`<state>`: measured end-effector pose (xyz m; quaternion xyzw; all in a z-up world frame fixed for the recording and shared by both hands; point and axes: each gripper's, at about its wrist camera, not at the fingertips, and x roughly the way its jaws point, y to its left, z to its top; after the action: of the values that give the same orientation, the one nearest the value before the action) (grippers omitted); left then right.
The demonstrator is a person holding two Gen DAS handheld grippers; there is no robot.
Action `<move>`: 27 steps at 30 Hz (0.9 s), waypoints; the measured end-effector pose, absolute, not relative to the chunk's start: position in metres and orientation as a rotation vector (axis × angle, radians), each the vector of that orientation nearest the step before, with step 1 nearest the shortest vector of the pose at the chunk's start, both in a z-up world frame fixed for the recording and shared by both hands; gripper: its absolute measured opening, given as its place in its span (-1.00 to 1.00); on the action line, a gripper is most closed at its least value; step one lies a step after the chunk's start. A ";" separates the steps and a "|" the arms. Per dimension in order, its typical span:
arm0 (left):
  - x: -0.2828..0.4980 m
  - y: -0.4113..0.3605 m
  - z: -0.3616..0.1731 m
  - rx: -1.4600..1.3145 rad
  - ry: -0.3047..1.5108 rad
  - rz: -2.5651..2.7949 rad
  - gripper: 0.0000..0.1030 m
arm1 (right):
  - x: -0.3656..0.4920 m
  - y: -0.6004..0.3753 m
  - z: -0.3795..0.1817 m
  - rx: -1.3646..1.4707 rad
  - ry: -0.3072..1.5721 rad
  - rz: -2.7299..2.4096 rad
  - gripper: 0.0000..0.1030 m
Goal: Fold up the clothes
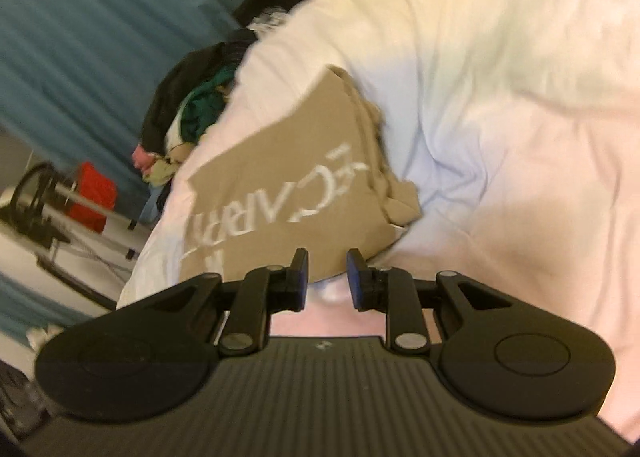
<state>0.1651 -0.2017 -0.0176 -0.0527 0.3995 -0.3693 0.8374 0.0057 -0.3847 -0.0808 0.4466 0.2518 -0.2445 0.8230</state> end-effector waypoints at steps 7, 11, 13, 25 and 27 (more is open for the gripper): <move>0.097 -0.164 0.060 -0.008 0.689 -0.813 0.64 | -0.035 -0.333 -0.003 0.703 0.456 -0.477 -0.49; 0.053 -0.127 0.092 0.017 0.564 -0.822 0.99 | -0.061 -0.299 0.030 0.607 0.373 -0.439 0.71; 0.033 -0.112 0.102 0.042 0.519 -0.821 0.99 | -0.073 -0.282 0.039 0.561 0.327 -0.431 0.71; -0.041 -0.041 0.121 0.071 0.355 -0.783 0.99 | -0.101 -0.215 0.033 0.379 0.235 -0.442 0.71; -0.043 -0.034 0.118 0.050 0.359 -0.772 0.99 | -0.102 -0.207 0.028 0.346 0.218 -0.447 0.71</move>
<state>-0.0430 -0.0337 0.1178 0.0243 0.1740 -0.3745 0.9104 -0.1016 -0.2073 0.0281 0.1703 0.1075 -0.2202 0.9545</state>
